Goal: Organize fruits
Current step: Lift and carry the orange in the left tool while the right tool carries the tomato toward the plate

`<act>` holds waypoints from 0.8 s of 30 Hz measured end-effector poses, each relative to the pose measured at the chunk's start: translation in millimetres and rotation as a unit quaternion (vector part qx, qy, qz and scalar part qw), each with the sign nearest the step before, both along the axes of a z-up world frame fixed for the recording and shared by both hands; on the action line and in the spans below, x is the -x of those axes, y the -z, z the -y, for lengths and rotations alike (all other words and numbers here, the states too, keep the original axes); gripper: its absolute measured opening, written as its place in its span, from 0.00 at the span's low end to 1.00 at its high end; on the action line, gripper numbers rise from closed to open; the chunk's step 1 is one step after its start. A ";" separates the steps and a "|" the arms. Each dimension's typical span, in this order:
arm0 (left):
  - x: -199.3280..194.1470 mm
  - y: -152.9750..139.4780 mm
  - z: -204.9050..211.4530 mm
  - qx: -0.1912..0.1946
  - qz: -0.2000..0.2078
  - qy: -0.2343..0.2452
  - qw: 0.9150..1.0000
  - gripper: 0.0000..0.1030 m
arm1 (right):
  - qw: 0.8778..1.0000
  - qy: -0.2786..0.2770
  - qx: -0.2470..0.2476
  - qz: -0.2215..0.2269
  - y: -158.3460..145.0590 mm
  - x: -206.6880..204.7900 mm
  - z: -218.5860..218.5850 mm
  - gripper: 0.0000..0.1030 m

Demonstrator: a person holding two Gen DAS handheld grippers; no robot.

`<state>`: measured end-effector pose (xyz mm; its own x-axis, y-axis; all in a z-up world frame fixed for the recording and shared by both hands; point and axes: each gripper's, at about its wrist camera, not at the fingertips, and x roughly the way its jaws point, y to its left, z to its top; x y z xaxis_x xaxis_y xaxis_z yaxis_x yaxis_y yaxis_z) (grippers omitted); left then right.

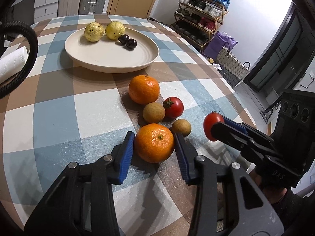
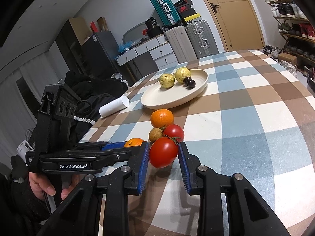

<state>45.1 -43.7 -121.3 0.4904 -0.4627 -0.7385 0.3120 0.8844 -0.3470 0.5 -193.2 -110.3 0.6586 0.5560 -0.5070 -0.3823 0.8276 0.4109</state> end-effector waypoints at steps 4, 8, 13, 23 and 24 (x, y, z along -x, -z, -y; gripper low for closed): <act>-1.5 -2.7 -6.3 0.007 0.008 -0.006 1.000 0.37 | 1.000 -0.004 -0.002 0.001 -4.3 -4.2 -2.8 0.30; -4.5 -7.0 -16.7 0.014 0.016 -0.018 1.000 0.37 | 1.000 -0.006 -0.015 0.002 -12.6 -11.5 -4.5 0.30; -13.4 -17.9 -36.3 0.021 0.033 -0.055 0.998 0.37 | 0.999 -0.015 -0.028 0.008 -24.9 -26.1 -8.3 0.30; -62.4 -46.3 -76.6 0.026 0.052 -0.101 0.993 0.37 | 0.999 -0.006 -0.002 -0.031 -41.4 -91.8 -24.4 0.30; -70.6 -48.3 -80.8 0.025 0.051 -0.107 0.993 0.37 | 0.999 -0.005 0.002 -0.038 -42.1 -100.5 -26.0 0.30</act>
